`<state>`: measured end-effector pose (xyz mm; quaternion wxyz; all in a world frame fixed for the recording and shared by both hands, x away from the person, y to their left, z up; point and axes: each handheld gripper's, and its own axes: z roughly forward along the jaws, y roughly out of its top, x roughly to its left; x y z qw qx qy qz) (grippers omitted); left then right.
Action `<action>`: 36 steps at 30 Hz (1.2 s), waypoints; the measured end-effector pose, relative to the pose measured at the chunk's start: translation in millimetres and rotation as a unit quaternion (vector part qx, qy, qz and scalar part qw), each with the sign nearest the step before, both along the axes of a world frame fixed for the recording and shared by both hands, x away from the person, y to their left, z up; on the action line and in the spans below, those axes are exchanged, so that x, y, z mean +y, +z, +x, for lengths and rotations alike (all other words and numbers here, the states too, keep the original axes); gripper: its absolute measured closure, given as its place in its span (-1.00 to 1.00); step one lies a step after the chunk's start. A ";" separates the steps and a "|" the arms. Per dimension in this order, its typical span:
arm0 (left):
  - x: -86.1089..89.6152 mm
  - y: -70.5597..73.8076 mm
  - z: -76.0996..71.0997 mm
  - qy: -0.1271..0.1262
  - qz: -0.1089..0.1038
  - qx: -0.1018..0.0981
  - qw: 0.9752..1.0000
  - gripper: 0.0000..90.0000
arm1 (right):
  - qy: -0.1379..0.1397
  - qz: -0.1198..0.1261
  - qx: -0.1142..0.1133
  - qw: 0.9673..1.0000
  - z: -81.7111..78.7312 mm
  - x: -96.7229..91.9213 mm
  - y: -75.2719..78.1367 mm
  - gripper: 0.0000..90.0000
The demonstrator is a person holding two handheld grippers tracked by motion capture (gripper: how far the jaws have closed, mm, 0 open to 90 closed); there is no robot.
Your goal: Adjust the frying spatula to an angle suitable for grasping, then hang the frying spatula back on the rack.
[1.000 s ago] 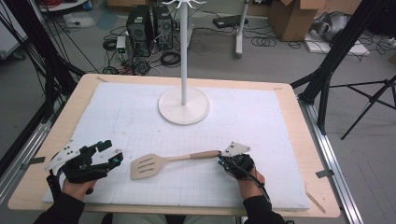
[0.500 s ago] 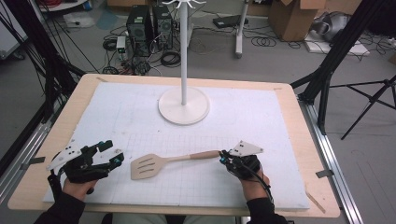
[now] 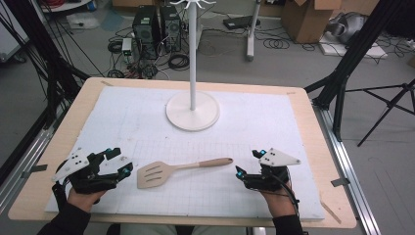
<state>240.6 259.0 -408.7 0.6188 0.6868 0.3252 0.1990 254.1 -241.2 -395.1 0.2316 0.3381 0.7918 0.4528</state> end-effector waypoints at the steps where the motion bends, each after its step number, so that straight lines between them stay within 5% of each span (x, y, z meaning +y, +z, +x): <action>1: -0.5 0.7 -0.7 -0.001 0.000 -0.002 1.000 -0.44 | -0.005 0.004 -0.003 1.000 -2.3 -3.2 -0.2 -0.58; 10: 1.1 1.1 -0.9 0.006 0.011 -0.006 1.000 -0.42 | -0.033 0.013 -0.019 0.999 -5.1 -19.3 7.9 -0.63; 24: 1.2 2.1 -1.4 0.008 0.013 -0.004 1.000 -0.41 | -0.037 0.007 -0.019 0.999 -5.9 -19.4 9.3 -0.63; 36: -13.7 7.9 5.5 -0.029 0.025 0.001 0.999 -0.40 | -0.048 0.009 -0.017 0.999 -10.1 -25.7 7.8 -0.63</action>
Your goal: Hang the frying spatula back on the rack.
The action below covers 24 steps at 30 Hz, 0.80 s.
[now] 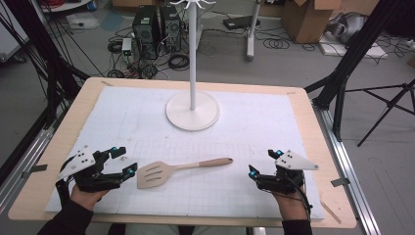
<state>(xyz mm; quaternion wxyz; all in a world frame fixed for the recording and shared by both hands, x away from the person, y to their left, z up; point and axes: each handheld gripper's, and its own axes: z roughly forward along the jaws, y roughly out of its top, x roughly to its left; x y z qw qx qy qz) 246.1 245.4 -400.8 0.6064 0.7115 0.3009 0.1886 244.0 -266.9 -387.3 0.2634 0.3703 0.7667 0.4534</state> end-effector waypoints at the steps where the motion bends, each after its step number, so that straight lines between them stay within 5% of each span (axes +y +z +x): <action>1: -3.1 0.8 0.7 -0.004 0.004 0.001 1.000 -0.40 | 0.001 -0.001 0.001 1.000 -0.2 0.0 -0.2 -0.63; 6: -22.4 5.1 2.6 -0.029 0.029 0.016 0.999 -0.42 | -0.001 -0.005 0.001 1.000 -1.9 -1.6 -0.8 -0.63; 13: -53.9 8.5 14.4 -0.074 0.081 0.033 0.993 -0.43 | 0.006 -0.009 0.001 1.000 -2.7 0.0 -0.9 -0.63; 24: -105.3 5.6 48.5 -0.138 0.177 0.080 0.971 -0.20 | 0.020 -0.016 0.007 1.000 -0.7 5.9 -2.4 -0.63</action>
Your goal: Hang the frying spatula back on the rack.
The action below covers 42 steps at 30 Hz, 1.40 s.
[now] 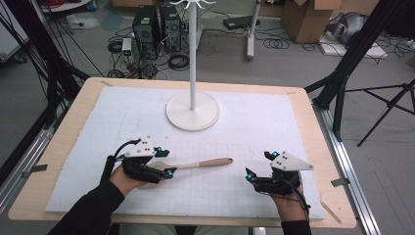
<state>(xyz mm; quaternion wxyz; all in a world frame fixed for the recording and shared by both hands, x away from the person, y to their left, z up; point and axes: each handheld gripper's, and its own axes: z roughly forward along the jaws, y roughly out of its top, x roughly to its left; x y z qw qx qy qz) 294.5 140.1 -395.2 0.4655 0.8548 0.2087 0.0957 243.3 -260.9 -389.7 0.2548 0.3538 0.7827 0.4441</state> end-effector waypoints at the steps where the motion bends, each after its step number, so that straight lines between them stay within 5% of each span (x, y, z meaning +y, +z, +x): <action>1: -3.9 -0.8 2.5 -0.006 0.008 0.003 1.000 -0.18 | -0.001 0.002 0.001 1.000 -0.1 -0.4 0.0 -0.63; 8: -27.5 -10.2 17.8 -0.018 0.057 0.029 0.998 -0.04 | 0.001 0.001 0.006 1.000 1.0 -0.6 -1.5 -0.63; 13: -36.9 -18.0 24.7 -0.023 0.098 0.044 0.994 0.04 | 0.004 -0.002 0.006 1.000 1.8 0.8 -2.0 -0.63; 19: -39.3 -24.0 29.5 -0.019 0.115 0.062 0.991 0.23 | 0.006 -0.001 0.008 1.000 2.2 1.1 -2.5 -0.63; 33: -39.3 -26.0 28.1 -0.062 0.123 0.065 0.988 0.68 | 0.006 0.000 0.008 1.000 2.8 0.3 -3.0 -0.63; 42: -32.1 -16.8 24.7 -0.069 0.094 0.055 0.992 0.69 | 0.004 0.000 0.009 1.000 3.1 0.1 -3.4 -0.63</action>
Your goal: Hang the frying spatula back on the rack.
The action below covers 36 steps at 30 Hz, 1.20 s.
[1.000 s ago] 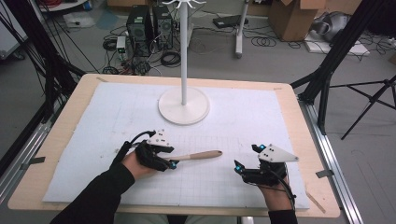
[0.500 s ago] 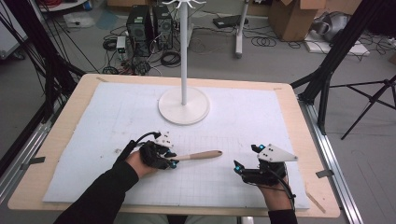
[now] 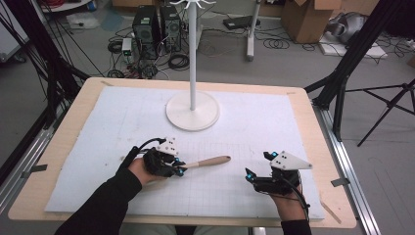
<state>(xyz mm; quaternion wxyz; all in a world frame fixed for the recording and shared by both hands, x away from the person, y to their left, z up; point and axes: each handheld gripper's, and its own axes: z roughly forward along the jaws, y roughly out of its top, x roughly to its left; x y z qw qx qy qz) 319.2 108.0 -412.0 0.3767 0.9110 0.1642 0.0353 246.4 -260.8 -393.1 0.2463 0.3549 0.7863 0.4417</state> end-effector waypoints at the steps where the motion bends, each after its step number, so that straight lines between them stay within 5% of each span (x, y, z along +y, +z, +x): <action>1: 1.7 1.9 -0.2 -0.004 0.006 -0.002 1.000 0.69 | -0.001 0.000 0.001 1.000 -0.1 0.2 0.0 -0.63; 8: 4.1 4.4 -0.9 0.007 0.010 -0.001 1.000 0.69 | 0.010 -0.001 0.008 1.000 0.7 7.6 -3.0 -0.61; 14: 6.4 9.1 -3.9 0.009 -0.008 -0.013 1.000 0.70 | 0.017 -0.013 0.010 1.000 2.8 14.7 -5.8 -0.61; 18: 7.2 8.7 -4.3 0.008 0.003 -0.009 1.000 0.70 | 0.013 -0.011 0.010 1.000 2.3 14.3 -5.4 -0.61; 21: 3.5 6.7 -3.4 0.013 0.039 -0.004 0.999 0.69 | 0.015 -0.011 0.010 1.000 2.5 14.8 -5.5 -0.61; 36: -5.7 -2.9 2.9 0.017 0.072 0.022 0.997 0.66 | 0.014 -0.011 0.012 1.000 2.5 13.3 -5.7 -0.61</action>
